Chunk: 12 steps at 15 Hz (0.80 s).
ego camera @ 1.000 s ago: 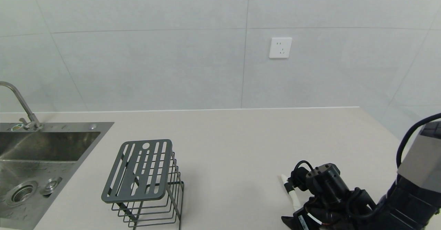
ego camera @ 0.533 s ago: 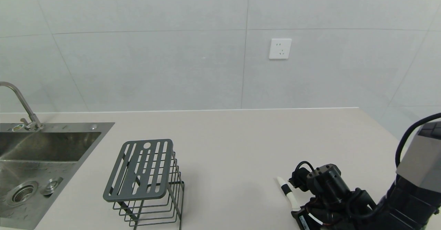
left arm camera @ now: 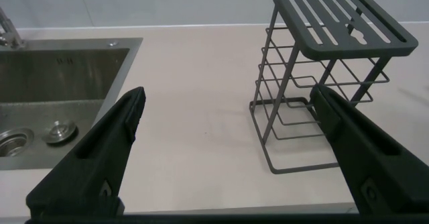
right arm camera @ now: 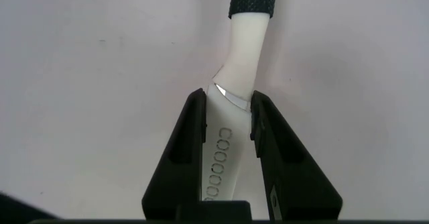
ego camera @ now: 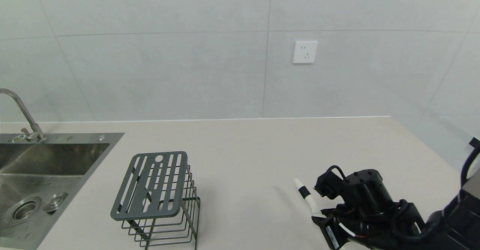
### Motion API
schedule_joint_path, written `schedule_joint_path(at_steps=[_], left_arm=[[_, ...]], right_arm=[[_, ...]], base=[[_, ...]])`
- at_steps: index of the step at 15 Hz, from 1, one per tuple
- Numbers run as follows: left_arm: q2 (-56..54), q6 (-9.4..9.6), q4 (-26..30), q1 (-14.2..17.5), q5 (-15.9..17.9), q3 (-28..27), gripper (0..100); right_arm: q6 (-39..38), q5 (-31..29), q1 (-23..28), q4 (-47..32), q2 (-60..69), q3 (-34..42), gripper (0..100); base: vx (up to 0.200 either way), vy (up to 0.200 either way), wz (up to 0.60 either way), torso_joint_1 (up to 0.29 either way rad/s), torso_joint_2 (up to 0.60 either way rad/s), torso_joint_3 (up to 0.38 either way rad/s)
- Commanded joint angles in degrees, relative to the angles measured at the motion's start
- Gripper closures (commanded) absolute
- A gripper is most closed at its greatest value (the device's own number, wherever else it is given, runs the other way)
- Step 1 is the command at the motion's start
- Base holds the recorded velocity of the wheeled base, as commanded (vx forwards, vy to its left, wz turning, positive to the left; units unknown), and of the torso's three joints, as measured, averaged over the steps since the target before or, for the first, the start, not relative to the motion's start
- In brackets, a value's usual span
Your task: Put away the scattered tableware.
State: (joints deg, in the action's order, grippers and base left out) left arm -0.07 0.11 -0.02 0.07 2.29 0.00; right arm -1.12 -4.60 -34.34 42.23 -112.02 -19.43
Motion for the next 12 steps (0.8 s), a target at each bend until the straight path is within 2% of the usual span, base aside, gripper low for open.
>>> schedule_joint_path(at_steps=[1, 2, 4, 6, 9, 12], left_arm=[[0.1, -0.02, -0.2, 0.0, 0.0, 0.0, 0], [0.1, -0.02, -0.2, 0.0, 0.0, 0.0, 0], [0.1, -0.11, -0.2, 0.0, 0.1, 0.0, 0], [0.1, -0.2, -0.2, 0.0, 0.1, 0.0, 0], [0.1, -0.02, -0.2, 0.0, 0.2, 0.0, 0], [0.1, -0.11, -0.2, 0.0, 0.2, 0.0, 0]], right_arm=[[1.9, 1.8, -0.6, 0.6, 7.0, 1.6, 100], [2.5, 3.3, -0.6, 1.1, 8.3, 1.9, 100], [4.6, 13.7, 0.7, 8.9, 9.0, 2.7, 100], [8.9, 20.5, 2.5, 15.8, 8.4, 5.9, 100], [20.7, 37.0, 6.0, 18.2, 8.1, 8.3, 100], [25.0, 41.9, 8.5, 17.7, 7.6, 8.3, 100]], base=[[0.0, 0.0, 0.0, 0.0, 0.0, 0.0], [0.0, 0.0, 0.0, 0.0, 0.0, 0.0], [0.0, 0.0, 0.0, 0.0, 0.0, 0.0], [0.0, 0.0, 0.0, 0.0, 0.0, 0.0], [0.0, 0.0, 0.0, 0.0, 0.0, 0.0], [0.0, 0.0, 0.0, 0.0, 0.0, 0.0]])
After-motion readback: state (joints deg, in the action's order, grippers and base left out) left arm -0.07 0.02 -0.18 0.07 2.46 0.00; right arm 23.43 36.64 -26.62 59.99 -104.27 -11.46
